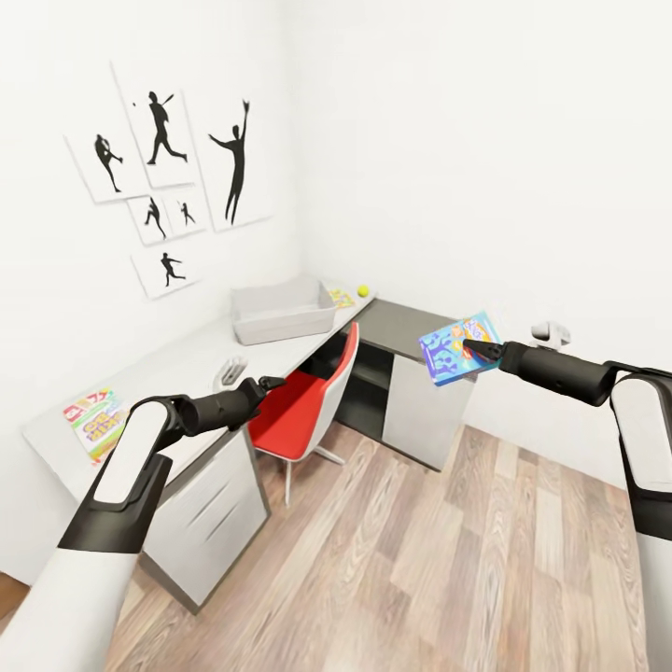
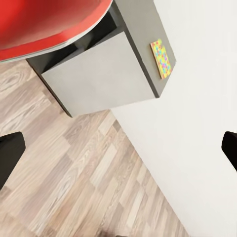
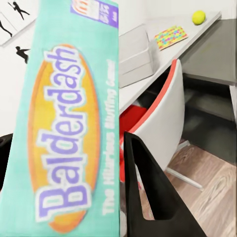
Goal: Put all the toys in the child's room - the three board games (two on the bed and one on the table), the two jigsaw puzzles on the table, and the tennis ball on the table - inside the toy box on the table in the child's room.
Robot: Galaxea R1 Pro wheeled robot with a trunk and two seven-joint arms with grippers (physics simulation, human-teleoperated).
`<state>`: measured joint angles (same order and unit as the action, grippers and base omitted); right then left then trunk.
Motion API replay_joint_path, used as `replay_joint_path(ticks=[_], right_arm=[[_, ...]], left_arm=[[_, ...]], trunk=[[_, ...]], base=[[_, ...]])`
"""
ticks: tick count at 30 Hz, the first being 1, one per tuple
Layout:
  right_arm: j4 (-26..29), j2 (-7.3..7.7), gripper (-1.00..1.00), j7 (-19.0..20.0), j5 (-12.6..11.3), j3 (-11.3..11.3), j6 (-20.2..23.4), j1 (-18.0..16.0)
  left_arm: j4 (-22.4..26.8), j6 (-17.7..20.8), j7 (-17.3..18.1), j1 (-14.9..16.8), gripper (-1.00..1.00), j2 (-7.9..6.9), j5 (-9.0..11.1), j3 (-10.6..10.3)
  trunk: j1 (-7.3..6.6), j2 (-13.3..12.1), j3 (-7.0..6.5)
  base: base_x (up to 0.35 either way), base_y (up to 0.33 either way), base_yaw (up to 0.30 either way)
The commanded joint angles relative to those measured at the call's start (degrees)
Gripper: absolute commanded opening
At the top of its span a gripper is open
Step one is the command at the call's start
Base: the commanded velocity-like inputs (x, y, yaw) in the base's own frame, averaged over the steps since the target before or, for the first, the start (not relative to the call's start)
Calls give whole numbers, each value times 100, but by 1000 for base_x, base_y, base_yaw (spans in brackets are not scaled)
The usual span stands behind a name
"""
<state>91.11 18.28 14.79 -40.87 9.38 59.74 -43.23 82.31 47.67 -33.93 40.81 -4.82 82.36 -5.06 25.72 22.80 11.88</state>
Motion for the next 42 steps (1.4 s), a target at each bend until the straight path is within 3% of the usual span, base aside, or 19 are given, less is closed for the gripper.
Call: replay_joint_path(ticks=[1, 10, 17, 33, 36, 38, 42], right_arm=[[5, -2, -100, 58, 24, 9, 26, -8], [-4, -8, -100, 36, 32, 10, 26, -23], [-58, -7, -100, 33, 33, 20, 26, -38], [-85, -9, -100, 25, 55, -7, 26, -53], [-87, -10, -100, 24, 59, -12, 26, -57], [-175, -24, -100, -69, 59, -20, 26, -69], [-392, -136, -100, -235, 55, -22, 26, -87]], left_arm=[[5, -4, -60, 3, 100, -6, 56, -6], [13, -4, -54, -11, 100, -90, 89, -4], [73, 4, -55, -142, 100, -133, 117, 272], [186, -4, -56, -259, 100, -144, 90, 348], [233, -9, -77, -310, 100, -158, 76, 502], [269, -5, -316, -408, 100, -156, 103, 792], [286, -4, -519, -443, 100, -142, 120, 889]], trunk=[[7, 12, 12], [7, 12, 12], [7, 12, 36], [7, 12, 101], [7, 12, 116], [7, 12, 125], [7, 12, 144]], base=[[321, -184, 0], [316, -193, 27], [302, -209, 245], [306, -164, 266], [142, -18, 251], [47, -6, 255], [20, -2, 258]])
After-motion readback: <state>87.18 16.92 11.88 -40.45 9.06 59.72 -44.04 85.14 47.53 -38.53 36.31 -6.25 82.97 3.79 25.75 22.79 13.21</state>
